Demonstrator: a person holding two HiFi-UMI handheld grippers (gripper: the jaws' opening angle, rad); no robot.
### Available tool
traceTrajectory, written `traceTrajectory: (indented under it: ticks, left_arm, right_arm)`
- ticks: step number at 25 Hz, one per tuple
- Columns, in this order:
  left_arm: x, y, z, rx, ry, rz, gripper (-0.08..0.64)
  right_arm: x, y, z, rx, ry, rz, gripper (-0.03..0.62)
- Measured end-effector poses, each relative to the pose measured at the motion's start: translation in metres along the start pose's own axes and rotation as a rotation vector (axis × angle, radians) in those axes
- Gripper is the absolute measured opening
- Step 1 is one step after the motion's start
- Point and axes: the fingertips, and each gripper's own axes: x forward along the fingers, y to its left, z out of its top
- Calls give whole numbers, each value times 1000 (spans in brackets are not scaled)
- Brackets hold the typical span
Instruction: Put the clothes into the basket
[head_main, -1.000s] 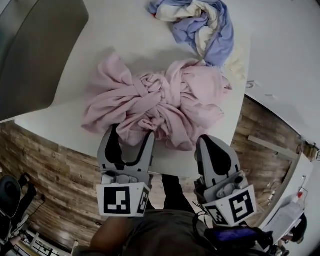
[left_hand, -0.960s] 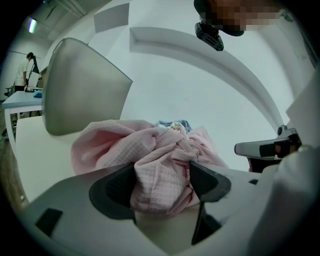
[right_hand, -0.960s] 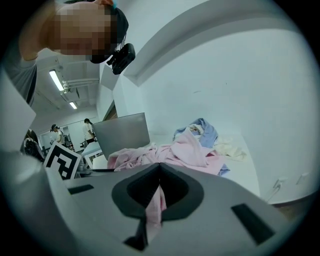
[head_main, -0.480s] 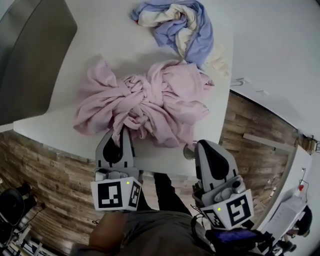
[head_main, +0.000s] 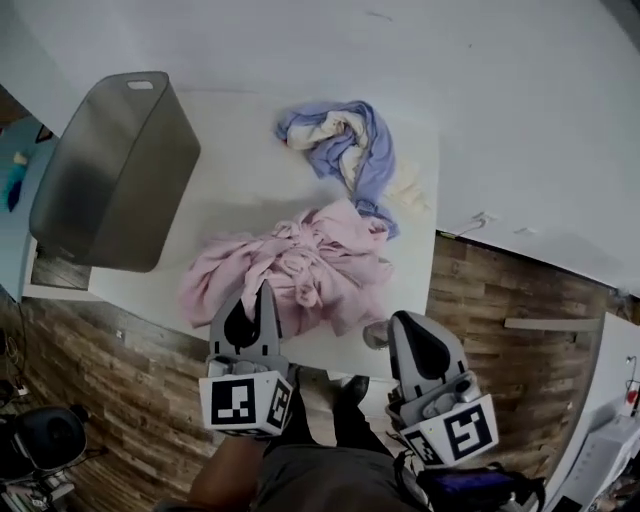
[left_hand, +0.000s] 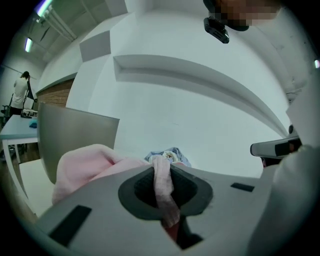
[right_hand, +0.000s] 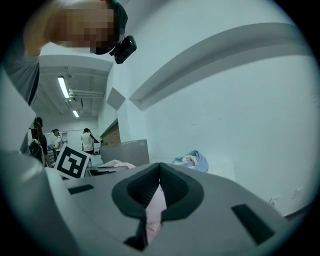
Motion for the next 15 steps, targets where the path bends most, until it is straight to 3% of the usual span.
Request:
traceTrajectory:
  ticks: [15]
  left_arm:
    - [-62,6,137,111,-183,54,28]
  right_arm:
    - [6,49,87,-27,-211,128,6]
